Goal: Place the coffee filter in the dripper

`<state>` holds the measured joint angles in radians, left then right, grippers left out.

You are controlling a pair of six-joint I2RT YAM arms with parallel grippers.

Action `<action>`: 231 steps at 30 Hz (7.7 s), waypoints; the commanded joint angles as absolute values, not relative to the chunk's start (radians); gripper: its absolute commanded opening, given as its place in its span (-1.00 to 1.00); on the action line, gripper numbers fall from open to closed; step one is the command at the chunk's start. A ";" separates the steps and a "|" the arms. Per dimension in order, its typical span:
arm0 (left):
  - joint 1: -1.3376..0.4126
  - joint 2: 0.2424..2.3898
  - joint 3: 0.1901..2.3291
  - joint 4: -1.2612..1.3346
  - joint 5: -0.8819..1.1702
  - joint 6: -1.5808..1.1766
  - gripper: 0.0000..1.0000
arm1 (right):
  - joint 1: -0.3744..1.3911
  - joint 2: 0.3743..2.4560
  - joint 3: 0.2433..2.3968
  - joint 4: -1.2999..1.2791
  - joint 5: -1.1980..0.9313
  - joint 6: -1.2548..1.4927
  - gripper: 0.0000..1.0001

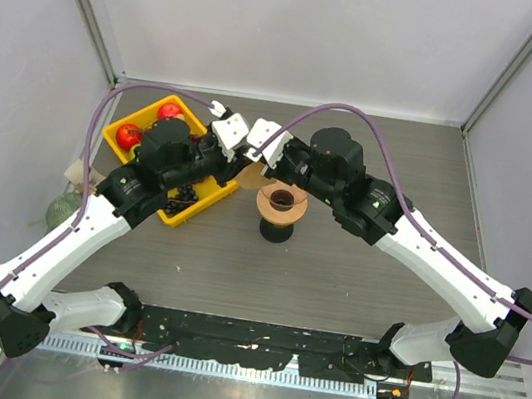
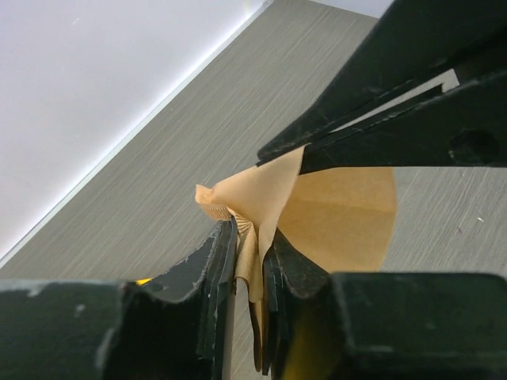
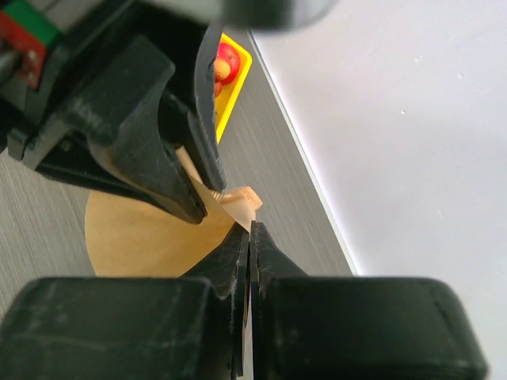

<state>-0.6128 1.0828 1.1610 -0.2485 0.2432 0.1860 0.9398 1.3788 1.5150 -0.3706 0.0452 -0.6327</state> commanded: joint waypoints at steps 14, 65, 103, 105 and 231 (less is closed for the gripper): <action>-0.618 1.072 1.120 -0.074 0.111 -0.044 -1.00 | 0.943 1.330 1.497 -0.215 0.075 -0.594 -0.90; -0.629 1.088 1.158 -0.163 0.124 -0.122 -0.60 | 0.946 1.361 1.546 -0.259 0.120 -0.551 -0.90; -0.629 1.135 1.177 0.118 -0.015 -0.667 -1.00 | 0.891 1.350 1.431 0.046 0.413 -0.075 0.11; -0.629 1.135 1.174 0.117 -0.006 -0.673 -1.00 | 0.888 1.351 1.431 0.051 0.408 -0.080 0.09; -0.647 1.232 1.361 -0.186 0.060 -0.420 -1.00 | 0.865 1.379 1.453 -0.123 0.207 0.192 -0.90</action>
<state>-0.6415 1.2617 1.3594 -0.2363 0.0303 -0.4183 0.8722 1.4281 1.4734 -0.1608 0.2878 0.1215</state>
